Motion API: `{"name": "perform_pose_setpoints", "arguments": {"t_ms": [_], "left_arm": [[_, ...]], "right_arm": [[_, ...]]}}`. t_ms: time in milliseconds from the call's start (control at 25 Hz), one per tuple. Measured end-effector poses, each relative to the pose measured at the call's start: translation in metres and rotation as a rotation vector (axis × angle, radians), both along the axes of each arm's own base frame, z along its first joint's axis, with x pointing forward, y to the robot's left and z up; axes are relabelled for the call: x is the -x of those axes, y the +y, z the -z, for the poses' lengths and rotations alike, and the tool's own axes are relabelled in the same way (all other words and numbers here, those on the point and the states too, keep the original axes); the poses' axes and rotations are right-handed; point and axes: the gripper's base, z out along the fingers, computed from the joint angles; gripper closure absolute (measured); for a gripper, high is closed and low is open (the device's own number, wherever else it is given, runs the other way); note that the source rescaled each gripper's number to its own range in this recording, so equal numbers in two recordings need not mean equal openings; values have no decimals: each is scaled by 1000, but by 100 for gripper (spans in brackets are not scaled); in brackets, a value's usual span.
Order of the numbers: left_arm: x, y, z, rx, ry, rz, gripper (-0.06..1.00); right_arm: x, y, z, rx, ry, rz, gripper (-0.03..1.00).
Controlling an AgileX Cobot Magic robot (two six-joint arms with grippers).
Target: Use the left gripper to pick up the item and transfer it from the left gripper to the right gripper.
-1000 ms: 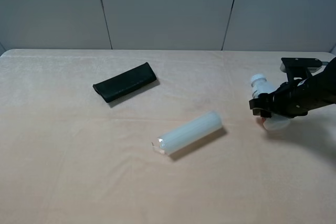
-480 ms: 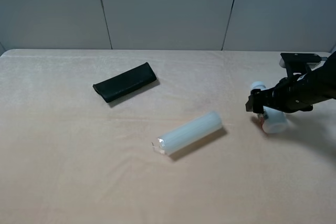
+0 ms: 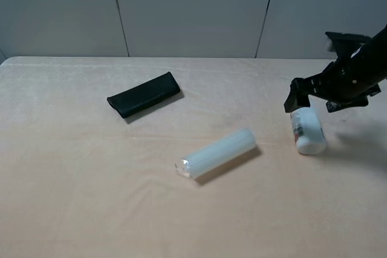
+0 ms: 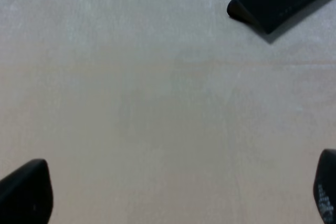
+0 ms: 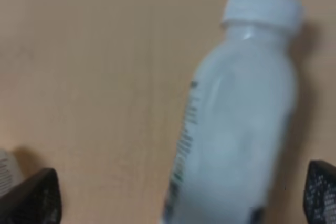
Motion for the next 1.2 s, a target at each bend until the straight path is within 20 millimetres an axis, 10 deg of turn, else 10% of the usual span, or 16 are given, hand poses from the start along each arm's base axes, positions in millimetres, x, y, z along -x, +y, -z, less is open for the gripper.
{"name": "perform_pose_setpoints", "arguments": {"t_ms": [680,1000,1200], "left_arm": [[0,0,0,0,0,0,-6],[0,0,0,0,0,0,-6],[0,0,0,0,0,0,-6]], "right_arm": [[161,-18,-135,5,-170,65,-3],[241,-28,-149,9,-378,85,-3],[268,-32,-113,14,-401,89,-3]]}}
